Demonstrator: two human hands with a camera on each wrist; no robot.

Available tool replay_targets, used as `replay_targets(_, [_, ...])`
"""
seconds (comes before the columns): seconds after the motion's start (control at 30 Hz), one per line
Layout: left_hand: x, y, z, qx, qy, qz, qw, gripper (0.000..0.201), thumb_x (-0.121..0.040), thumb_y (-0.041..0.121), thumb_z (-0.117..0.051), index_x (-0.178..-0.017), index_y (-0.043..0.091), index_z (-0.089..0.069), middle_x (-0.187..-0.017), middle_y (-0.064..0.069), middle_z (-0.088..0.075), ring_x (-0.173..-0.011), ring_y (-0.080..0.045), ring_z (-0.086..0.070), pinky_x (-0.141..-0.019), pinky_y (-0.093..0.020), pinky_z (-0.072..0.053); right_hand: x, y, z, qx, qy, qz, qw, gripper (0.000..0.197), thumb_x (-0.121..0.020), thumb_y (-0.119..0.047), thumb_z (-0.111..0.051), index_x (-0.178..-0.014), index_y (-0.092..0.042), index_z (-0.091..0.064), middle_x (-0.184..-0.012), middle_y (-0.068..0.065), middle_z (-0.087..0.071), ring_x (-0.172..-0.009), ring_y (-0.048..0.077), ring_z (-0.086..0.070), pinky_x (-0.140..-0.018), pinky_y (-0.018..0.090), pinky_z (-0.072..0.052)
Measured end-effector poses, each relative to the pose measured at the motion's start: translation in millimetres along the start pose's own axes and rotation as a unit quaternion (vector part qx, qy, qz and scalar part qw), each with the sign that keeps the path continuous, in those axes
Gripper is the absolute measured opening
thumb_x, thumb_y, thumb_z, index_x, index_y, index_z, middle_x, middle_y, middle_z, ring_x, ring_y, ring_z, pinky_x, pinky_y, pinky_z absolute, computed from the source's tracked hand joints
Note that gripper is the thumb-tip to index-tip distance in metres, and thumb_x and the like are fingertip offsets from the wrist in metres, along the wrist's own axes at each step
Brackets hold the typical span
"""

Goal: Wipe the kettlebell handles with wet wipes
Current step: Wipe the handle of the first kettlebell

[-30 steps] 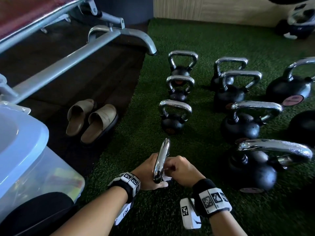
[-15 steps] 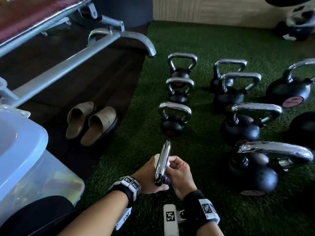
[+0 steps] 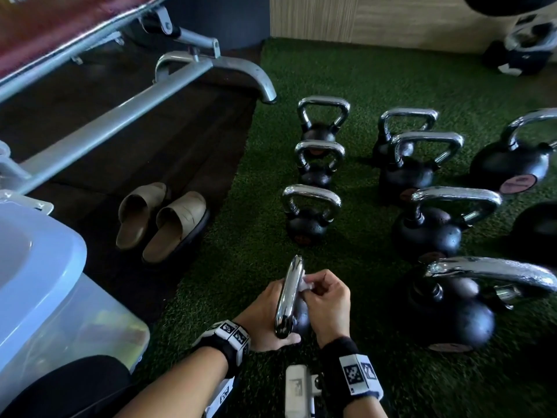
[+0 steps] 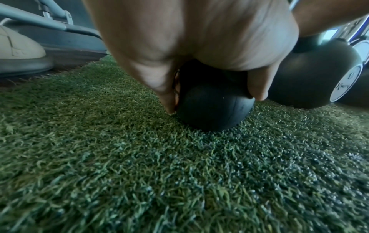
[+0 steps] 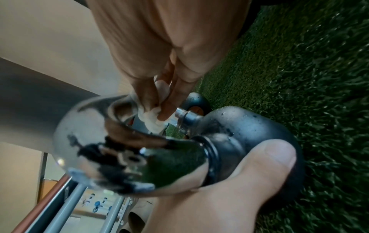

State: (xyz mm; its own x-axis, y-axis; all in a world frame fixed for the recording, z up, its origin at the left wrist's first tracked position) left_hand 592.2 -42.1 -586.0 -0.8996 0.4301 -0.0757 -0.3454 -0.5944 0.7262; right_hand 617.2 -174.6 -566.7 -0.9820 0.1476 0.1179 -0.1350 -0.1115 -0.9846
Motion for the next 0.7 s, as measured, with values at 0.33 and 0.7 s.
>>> replay_targets(0.33, [-1.0, -16.7, -8.1, 0.001, -0.011, 0.063, 0.998, 0.105, -0.066, 0.049, -0.077, -0.151, 0.020, -0.022, -0.146, -0.014, -0.041, -0.140, -0.030, -0.041, -0.118, -0.047, -0.037, -7.0, -16.8, -4.2, 0.112, 0.084, -0.013, 0.990, 0.023, -0.079, -0.003, -0.074, -0.069, -0.024, -0.072, -0.065, -0.007, -0.071, -0.063, 0.007, -0.067, -0.063, 0.023, -0.056])
replay_targets(0.7, [0.9, -19.5, -10.2, 0.028, -0.021, 0.068, 0.997, 0.110, -0.069, 0.036, -0.088, -0.157, 0.018, -0.025, -0.147, 0.013, -0.028, -0.145, -0.016, -0.033, -0.122, -0.035, -0.031, -4.2, -13.4, -8.6, 0.170, 0.011, -0.033, 0.985, 0.016, -0.087, -0.006, -0.069, -0.076, -0.018, -0.068, -0.071, -0.005, -0.069, -0.064, 0.004, -0.061, -0.054, 0.008, -0.044])
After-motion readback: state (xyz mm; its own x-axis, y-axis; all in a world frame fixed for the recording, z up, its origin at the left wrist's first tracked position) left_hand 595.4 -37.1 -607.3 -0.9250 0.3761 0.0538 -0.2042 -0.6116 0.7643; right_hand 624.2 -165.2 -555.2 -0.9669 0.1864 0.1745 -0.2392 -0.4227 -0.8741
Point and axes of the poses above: each hand's wrist, its own x-axis away from the middle knuckle, its own z-axis out of the back of the hand, y = z × x, the point moved 10 cm from there along -x, towards the middle knuckle
